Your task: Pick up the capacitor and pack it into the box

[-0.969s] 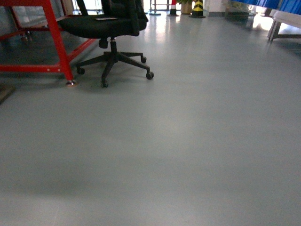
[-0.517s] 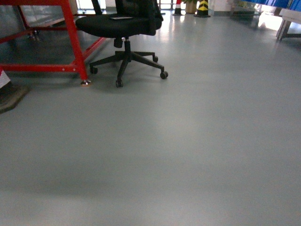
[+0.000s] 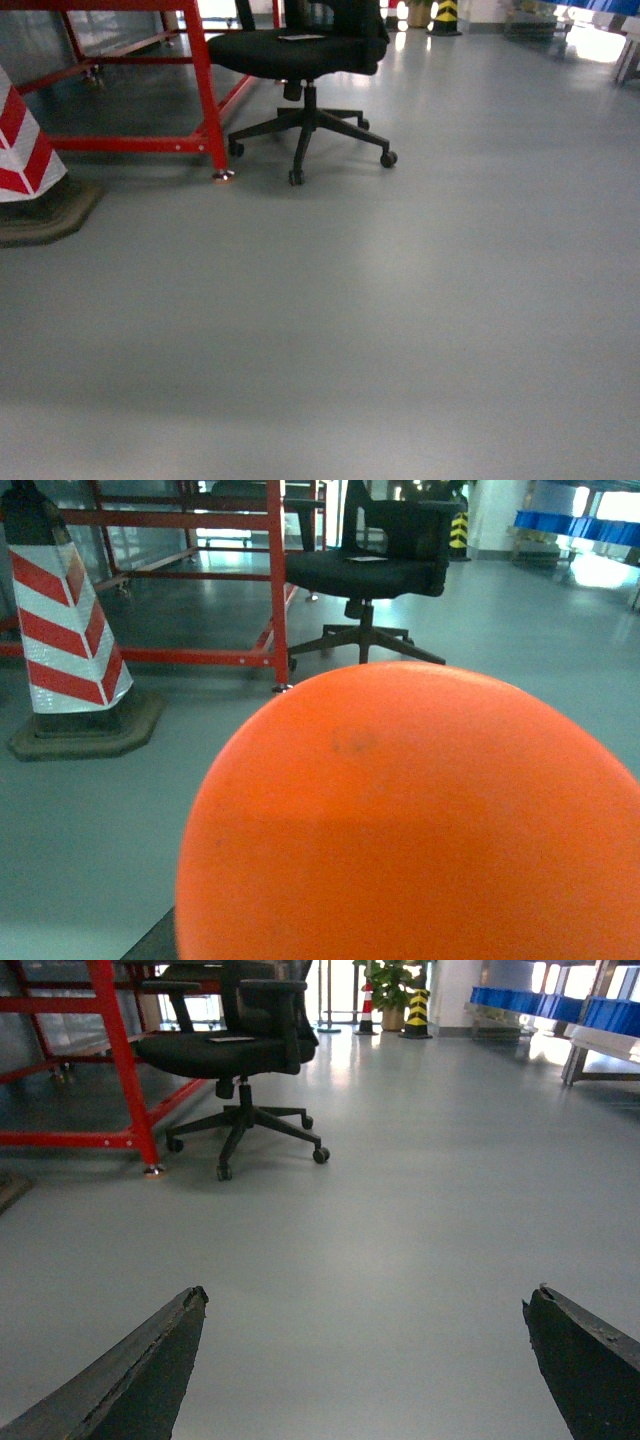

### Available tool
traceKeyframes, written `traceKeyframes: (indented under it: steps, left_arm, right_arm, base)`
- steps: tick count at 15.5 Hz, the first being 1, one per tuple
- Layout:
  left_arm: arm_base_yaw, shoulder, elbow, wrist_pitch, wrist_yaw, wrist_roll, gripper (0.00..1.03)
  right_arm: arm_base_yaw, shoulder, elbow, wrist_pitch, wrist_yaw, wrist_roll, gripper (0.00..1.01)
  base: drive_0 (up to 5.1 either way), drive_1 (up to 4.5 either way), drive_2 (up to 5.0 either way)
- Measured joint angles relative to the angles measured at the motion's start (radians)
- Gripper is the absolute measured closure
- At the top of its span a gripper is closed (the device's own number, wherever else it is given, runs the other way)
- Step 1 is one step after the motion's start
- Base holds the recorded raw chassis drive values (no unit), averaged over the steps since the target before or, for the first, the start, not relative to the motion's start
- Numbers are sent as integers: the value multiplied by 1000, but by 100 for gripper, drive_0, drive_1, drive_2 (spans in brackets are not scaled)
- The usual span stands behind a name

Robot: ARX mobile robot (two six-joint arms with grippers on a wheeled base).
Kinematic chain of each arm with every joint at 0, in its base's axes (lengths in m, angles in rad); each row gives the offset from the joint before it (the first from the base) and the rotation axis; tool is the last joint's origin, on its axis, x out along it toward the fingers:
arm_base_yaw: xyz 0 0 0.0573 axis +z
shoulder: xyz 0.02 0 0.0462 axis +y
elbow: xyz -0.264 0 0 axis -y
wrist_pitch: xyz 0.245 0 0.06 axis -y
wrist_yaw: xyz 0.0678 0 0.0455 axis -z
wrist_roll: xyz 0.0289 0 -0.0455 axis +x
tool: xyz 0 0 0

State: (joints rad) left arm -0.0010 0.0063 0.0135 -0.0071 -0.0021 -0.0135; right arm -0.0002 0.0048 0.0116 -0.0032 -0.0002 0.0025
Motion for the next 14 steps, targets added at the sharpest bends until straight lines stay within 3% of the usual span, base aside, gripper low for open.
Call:
traceKeyframes:
  steps: [14]
  left_arm:
    - [0, 0, 0, 1, 1, 0, 59]
  right_arm:
    - [0, 0, 0, -1, 0, 0, 3]
  base:
    - [-507, 238, 238]
